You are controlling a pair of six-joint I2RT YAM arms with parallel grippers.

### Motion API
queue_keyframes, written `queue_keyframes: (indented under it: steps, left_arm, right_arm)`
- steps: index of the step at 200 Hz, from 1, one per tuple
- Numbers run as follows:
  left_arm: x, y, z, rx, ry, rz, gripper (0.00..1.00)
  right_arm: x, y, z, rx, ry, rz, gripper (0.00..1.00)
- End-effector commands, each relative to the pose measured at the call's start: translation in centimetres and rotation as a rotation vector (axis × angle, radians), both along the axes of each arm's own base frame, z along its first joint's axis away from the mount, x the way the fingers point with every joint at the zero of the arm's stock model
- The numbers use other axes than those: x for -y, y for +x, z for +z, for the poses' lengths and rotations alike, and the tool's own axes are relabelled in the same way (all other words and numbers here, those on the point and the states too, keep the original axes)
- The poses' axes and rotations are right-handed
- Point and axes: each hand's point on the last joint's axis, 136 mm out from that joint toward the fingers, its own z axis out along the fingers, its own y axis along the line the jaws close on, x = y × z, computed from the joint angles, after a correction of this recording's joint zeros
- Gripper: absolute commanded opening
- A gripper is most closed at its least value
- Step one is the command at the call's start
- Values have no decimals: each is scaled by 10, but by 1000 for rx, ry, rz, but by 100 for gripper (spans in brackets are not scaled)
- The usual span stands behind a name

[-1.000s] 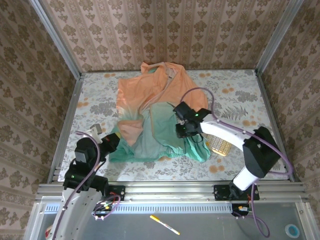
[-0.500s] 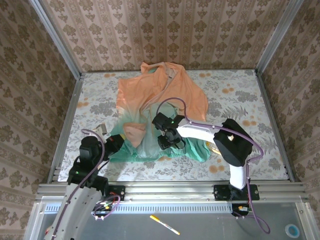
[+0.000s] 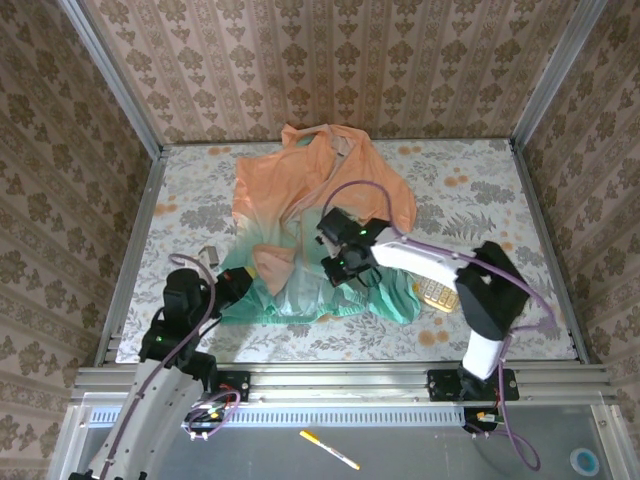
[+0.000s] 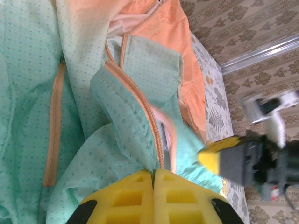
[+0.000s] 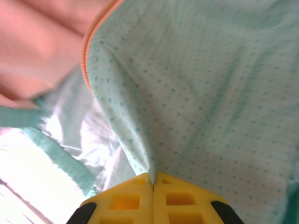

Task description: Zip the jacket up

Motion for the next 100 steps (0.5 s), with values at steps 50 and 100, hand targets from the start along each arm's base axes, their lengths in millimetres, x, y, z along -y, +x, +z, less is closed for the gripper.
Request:
queue_keyframes:
  steps: [50,100]
  left_arm:
    - [9,8,1,15,-28,-38,0]
    - [11,6,-10,-10,-22,-46,0]
  right_arm:
    - [84,33,-54,-142,-181,-266,28]
    - [62,25,-25,-108,11,-270,40]
